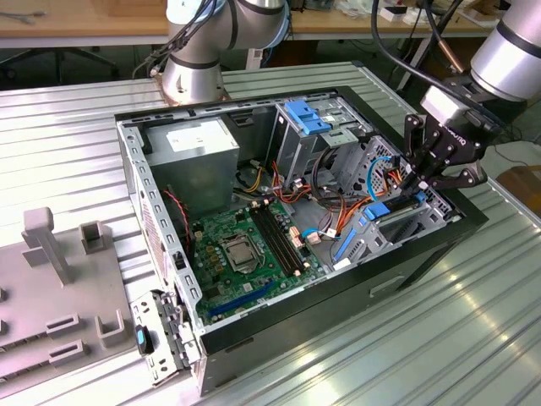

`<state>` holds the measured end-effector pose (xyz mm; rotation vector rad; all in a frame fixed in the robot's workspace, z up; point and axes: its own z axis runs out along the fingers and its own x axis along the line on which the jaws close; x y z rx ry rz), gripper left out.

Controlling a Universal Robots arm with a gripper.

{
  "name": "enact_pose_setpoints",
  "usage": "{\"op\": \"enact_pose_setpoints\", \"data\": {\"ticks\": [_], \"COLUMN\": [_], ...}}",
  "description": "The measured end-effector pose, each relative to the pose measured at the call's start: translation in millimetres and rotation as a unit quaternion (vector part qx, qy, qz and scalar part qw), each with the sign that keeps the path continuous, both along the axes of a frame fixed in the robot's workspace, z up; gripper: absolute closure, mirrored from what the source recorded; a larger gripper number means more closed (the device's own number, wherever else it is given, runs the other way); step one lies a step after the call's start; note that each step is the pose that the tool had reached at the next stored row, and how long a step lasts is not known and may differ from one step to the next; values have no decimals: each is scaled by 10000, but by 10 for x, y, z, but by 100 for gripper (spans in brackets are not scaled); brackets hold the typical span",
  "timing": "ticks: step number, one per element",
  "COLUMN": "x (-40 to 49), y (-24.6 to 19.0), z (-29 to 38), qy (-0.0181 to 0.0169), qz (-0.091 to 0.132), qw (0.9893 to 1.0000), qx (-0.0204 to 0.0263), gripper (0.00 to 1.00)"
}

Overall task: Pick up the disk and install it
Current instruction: 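Insert the first disk wire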

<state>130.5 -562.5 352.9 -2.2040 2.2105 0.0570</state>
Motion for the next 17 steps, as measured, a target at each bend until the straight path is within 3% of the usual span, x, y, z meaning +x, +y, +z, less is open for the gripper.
{"op": "enact_pose_setpoints", "data": {"ticks": [17], "x": [0], "y": [-2], "z": [-52], "qy": [0], "qz": [-120], "qw": [9999], "qx": [1], "gripper": [83]}}
